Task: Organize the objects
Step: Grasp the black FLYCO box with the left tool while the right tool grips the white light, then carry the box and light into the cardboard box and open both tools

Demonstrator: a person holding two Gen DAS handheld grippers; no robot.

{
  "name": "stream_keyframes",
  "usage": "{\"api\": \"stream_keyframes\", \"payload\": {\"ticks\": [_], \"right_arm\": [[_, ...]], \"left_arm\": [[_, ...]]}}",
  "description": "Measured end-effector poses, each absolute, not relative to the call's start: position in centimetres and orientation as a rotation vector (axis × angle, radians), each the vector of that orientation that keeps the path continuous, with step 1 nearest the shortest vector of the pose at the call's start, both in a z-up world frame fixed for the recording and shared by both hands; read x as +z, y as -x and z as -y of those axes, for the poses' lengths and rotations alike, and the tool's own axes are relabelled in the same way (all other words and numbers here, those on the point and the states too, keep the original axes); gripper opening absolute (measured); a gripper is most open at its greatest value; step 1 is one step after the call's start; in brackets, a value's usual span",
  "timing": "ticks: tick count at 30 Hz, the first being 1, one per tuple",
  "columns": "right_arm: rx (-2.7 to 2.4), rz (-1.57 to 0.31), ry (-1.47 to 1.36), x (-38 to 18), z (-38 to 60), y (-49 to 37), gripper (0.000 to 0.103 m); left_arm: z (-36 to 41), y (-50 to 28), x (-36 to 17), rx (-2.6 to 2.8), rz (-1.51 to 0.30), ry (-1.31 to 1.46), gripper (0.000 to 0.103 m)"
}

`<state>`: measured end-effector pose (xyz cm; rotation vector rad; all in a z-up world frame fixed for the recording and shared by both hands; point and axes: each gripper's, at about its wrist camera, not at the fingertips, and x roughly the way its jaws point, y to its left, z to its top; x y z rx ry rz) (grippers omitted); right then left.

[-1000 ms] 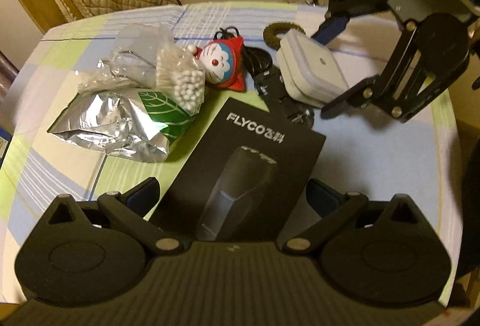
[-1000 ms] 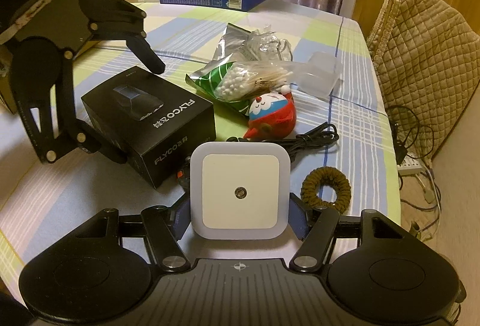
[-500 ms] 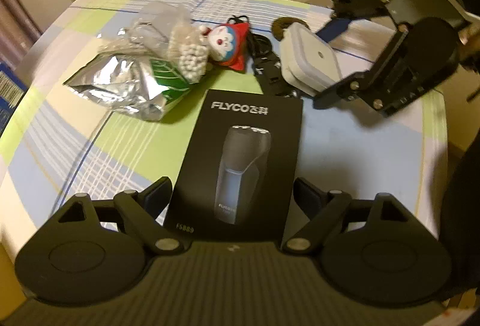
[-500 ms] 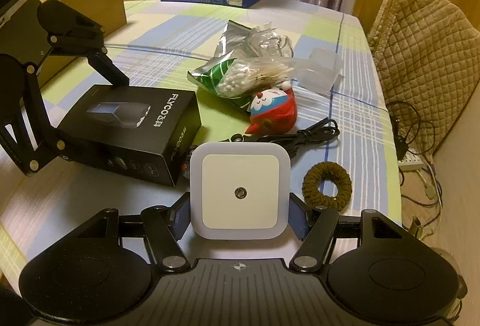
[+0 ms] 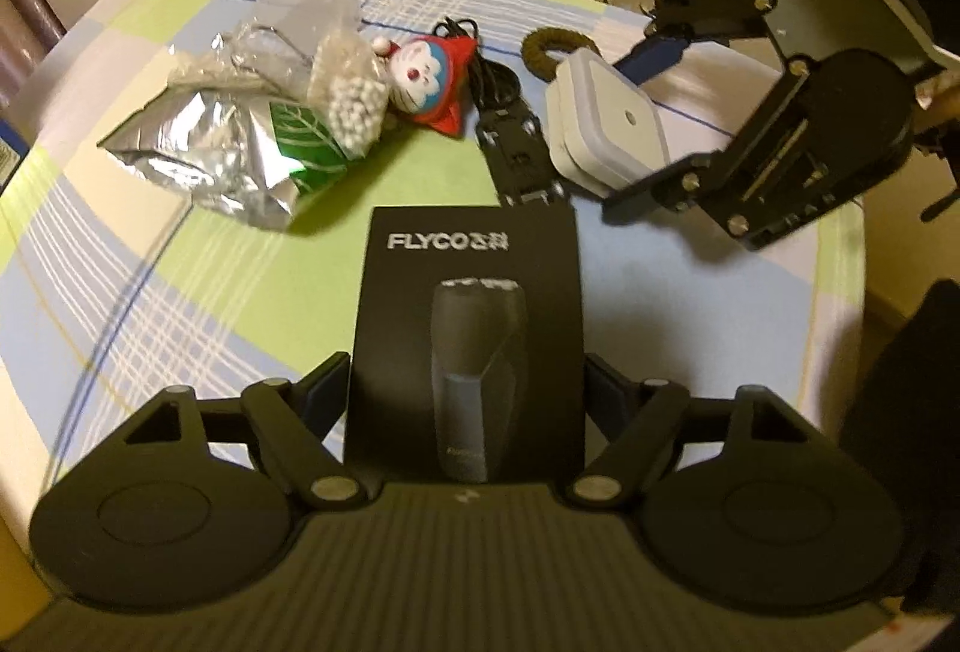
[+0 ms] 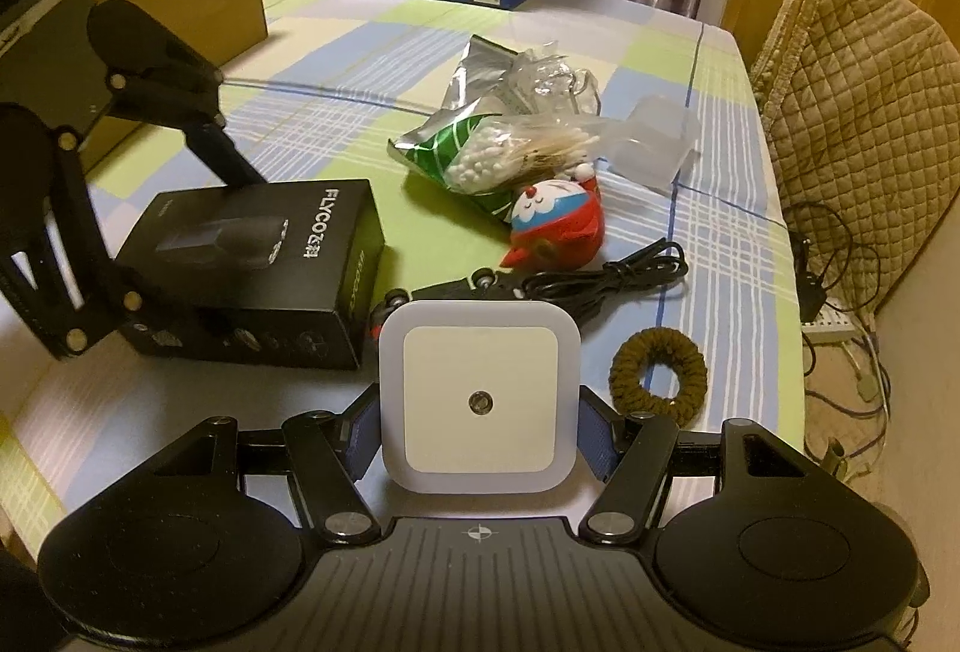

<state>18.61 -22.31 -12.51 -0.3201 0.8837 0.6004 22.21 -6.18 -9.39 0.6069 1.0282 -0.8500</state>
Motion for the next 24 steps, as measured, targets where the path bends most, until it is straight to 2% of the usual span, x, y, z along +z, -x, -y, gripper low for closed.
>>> {"api": "stream_keyframes", "payload": {"ticks": [7, 16, 24], "right_arm": [[0.585, -0.886, 0.323, -12.7, 21.9, -18.9, 0.062], [0.548, -0.888, 0.328, -12.0, 21.8, -18.5, 0.062], [0.526, -0.859, 0.338, -9.3, 21.3, -17.5, 0.062]], "left_arm": [[7.1, -23.0, -10.1, -0.85, -1.016, -0.596, 0.079], [7.0, -22.2, -9.9, -0.789, -1.019, -0.611, 0.075], [5.3, -21.3, -6.6, -0.728, -1.003, -0.551, 0.075]]}}
